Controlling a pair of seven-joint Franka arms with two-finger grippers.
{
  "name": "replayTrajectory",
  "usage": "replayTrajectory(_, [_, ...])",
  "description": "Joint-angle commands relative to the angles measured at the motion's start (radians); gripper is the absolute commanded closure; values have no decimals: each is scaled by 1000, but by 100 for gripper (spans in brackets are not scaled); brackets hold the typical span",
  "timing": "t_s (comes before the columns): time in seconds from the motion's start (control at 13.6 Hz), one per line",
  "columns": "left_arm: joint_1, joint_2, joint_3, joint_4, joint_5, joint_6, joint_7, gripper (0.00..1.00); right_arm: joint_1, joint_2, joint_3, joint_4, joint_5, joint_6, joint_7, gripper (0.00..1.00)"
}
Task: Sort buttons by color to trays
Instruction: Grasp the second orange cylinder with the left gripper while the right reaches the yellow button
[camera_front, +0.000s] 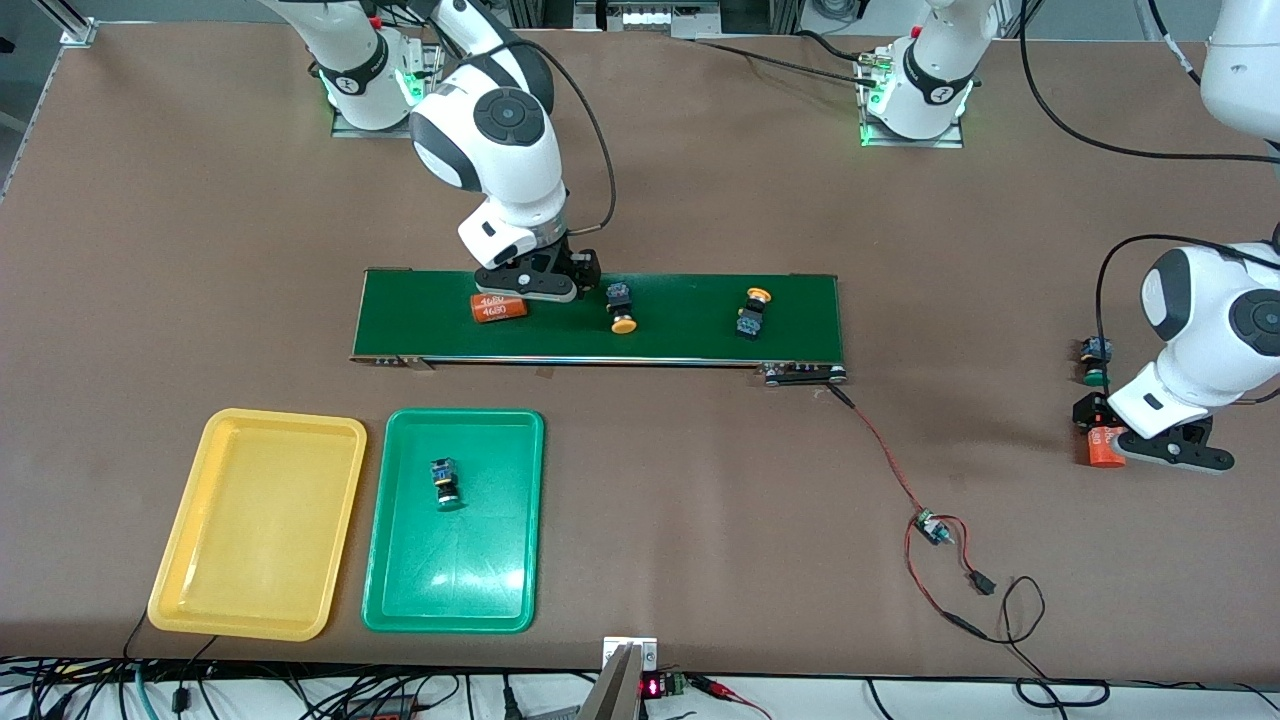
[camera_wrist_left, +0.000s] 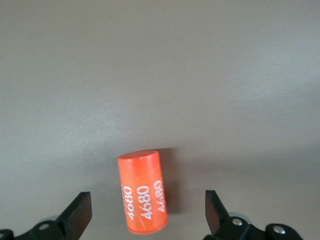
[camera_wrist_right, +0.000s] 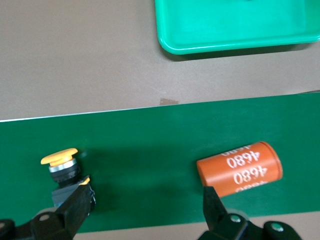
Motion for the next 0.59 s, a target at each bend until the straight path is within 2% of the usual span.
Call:
replayTrajectory(0.0, [50,91,-9,60,19,103,25,0,1,36,5,13,-51,19,36,0])
replayTrajectory(0.15, [67,115,-9,64,15,108,25,4,1,50,5,19,-51,30,36,0])
replayTrajectory(0.37, [68,143,-9,60,-4,108,20,32,-1,92,5,25,-53,79,33,0])
replayTrajectory(0.44, [70,143,-9,60,-8,108,16,43,1,101,5,27,-56,94,33,0])
replayTrajectory(0.51, [70,143,-9,60,-8,106,16,59,-1,110,5,27,-67,104,31,0])
